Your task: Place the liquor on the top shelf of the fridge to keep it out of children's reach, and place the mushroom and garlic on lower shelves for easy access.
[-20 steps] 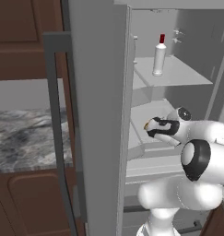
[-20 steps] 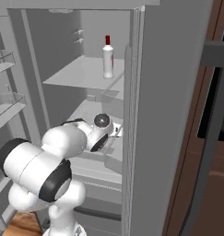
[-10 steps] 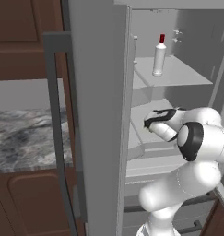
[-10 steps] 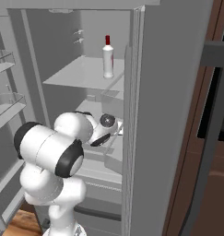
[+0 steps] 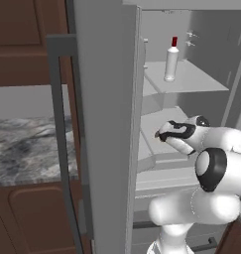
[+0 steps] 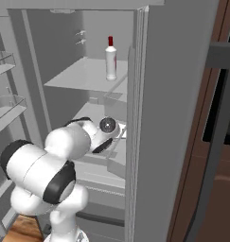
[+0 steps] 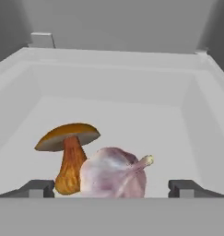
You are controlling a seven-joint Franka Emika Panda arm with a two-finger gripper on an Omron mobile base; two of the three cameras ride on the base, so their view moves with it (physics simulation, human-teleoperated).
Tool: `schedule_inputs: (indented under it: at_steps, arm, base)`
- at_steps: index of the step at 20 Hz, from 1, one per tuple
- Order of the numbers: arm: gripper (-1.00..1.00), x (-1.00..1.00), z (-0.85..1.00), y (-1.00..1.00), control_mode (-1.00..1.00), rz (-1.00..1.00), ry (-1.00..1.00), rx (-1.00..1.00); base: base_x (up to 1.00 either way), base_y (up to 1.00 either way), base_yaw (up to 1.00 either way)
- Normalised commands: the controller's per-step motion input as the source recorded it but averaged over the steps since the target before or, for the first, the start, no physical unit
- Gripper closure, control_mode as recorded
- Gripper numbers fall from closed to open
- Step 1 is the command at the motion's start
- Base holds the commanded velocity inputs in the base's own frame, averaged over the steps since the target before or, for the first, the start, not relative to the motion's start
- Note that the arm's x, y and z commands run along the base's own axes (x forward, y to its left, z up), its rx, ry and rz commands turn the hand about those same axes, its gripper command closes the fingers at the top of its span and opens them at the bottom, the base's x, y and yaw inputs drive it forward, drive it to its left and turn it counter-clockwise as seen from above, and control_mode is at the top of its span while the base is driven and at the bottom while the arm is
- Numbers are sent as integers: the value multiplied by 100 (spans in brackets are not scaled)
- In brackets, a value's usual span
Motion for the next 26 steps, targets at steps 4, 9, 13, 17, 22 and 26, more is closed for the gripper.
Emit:
schedule_inputs:
  at_steps: [4, 9, 13, 17, 22, 26]
  arm:
    - [-100, -89, 59, 0, -100, 0, 7, -8]
    - [-100, -100, 52, 2, -100, 0, 2, -8]
    - [-100, -100, 77, 15, -100, 1, 0, -4]
    - [-100, -100, 79, 26, -100, 5, -5, 0]
    - [-100, -100, 98, 33, -100, 8, -14, 0]
    - [-100, -100, 48, 48, -100, 6, -4, -2]
  base:
    - [0, 0, 0]
    - [0, 0, 0]
    - [0, 0, 0]
    - [0, 0, 0]
    - [0, 0, 0]
    - [0, 0, 0]
